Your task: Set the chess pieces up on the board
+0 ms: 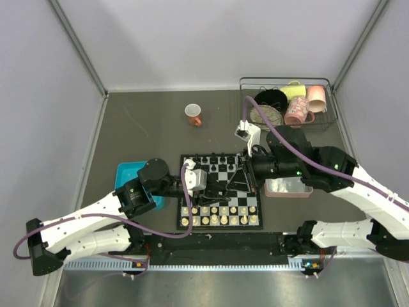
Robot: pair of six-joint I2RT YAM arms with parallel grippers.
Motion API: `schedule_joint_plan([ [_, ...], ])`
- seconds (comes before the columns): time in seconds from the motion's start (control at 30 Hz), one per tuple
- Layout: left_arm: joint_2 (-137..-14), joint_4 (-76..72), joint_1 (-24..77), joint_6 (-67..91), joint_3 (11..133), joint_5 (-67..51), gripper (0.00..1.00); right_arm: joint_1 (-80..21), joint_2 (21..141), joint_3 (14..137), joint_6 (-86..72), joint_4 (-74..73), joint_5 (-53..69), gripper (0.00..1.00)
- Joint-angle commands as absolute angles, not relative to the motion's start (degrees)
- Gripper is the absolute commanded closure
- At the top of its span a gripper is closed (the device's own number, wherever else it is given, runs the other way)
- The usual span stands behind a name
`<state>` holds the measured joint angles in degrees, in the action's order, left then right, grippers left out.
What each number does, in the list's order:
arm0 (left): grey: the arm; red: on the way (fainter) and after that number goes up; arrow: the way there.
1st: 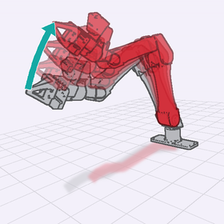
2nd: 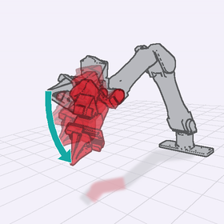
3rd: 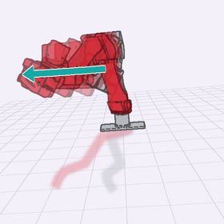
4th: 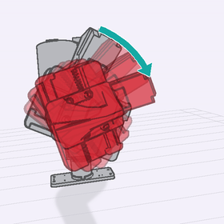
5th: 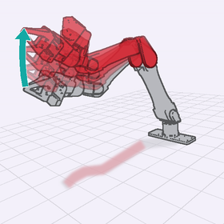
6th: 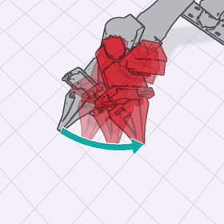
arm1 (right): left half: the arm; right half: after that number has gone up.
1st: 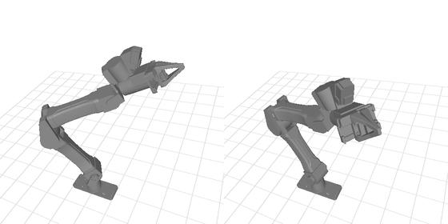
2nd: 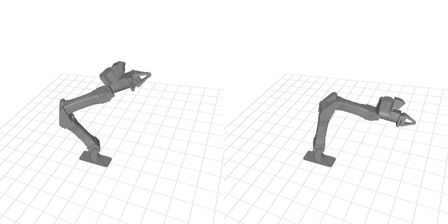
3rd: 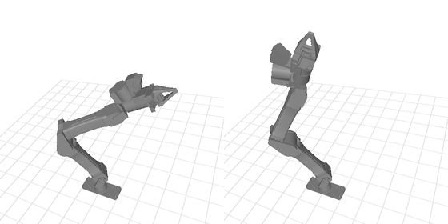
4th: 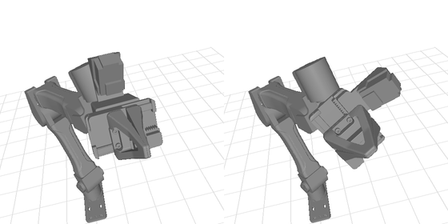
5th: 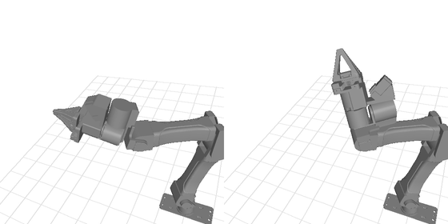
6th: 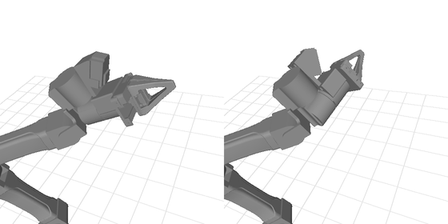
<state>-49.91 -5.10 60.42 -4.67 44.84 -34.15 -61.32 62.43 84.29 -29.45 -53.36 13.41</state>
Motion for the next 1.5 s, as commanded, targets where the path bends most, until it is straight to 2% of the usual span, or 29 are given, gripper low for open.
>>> schedule_joint_plan([
  [0.0, -49.75, -6.68, 60.65, -5.27, 46.58, -34.98, 0.80, -60.56, 62.75, 84.55, -28.83, -52.29, 14.41, 0.89],
  [0.1, -49.66, -6.68, 60.73, -5.36, 46.58, -34.89, 0.79, -60.64, 62.58, 84.55, -28.74, -52.29, 14.50, 0.98],
  [0.13, -49.66, -6.59, 60.73, -5.27, 46.50, -34.72, 0.76, -60.64, 62.58, 84.55, -28.83, -52.29, 14.50, 1.00],
  [0.2, -49.57, -6.77, 60.73, -5.10, 46.41, -33.93, 0.65, -60.65, 62.40, 84.64, -28.83, -52.29, 14.07, 1.00],
  [0.23, -49.22, -6.68, 60.65, -5.01, 46.23, -33.58, 0.54, -60.64, 62.23, 84.81, -28.83, -52.29, 13.71, 1.00],
  [0.3, -48.87, -6.94, 60.64, -4.66, 45.70, -32.00, 0.43, -60.56, 61.88, 84.99, -28.83, -52.21, 12.84, 1.00],
  [0.33, -48.35, -6.94, 60.73, -4.22, 45.62, -31.21, 0.26, -60.64, 61.70, 85.34, -28.83, -52.29, 12.48, 1.00],
  [0.37, -47.99, -6.94, 60.73, -3.96, 45.09, -30.24, 0.02, -60.56, 61.61, 85.52, -28.83, -52.38, 12.13, 1.00],
  [0.5, -45.89, -6.16, 60.64, -0.10, 43.25, -22.87, 0.01, -60.47, 60.82, 85.96, -28.48, -52.21, 6.97, 1.00],
  [0.57, -43.60, -4.93, 60.64, 3.58, 41.49, -14.45, 0.01, -60.56, 59.77, 85.43, -28.21, -52.21, 3.10, 1.00],
  [0.6, -42.55, -4.23, 60.64, 7.43, 40.96, -10.41, 0.01, -60.47, 59.42, 85.08, -27.86, -52.12, -2.67, 1.00],
  [0.63, -40.10, -3.52, 60.56, 9.04, 40.17, -0.89, 0.01, -60.56, 59.15, 84.12, -27.77, -52.03, -5.94, 1.00],
  [0.73, -36.04, 4.02, 59.86, 15.54, 40.59, 18.02, 0.01, -60.56, 58.45, 80.53, -25.76, -48.27, -15.89, 1.00],
  [0.87, -33.75, 20.07, 55.03, 24.06, 45.52, 31.77, 0.01, -60.56, 61.77, 76.03, -22.16, -40.01, -22.49, 1.00],
  [0.93, -34.19, 24.59, 49.00, 27.32, 48.58, 30.95, 0.02, -60.56, 64.06, 74.36, -20.13, -34.65, -23.47, 1.00],
  [1.13, -36.91, 29.62, 31.76, 30.15, 47.73, 16.27, 0.02, -60.47, 74.08, 70.93, -15.03, -18.41, -19.87, 1.00],
  [1.47, -37.45, 31.29, 18.11, 29.36, 42.72, 4.57, 0.02, -60.56, 89.81, 70.84, -10.11, -1.78, -11.61, 1.00],
])
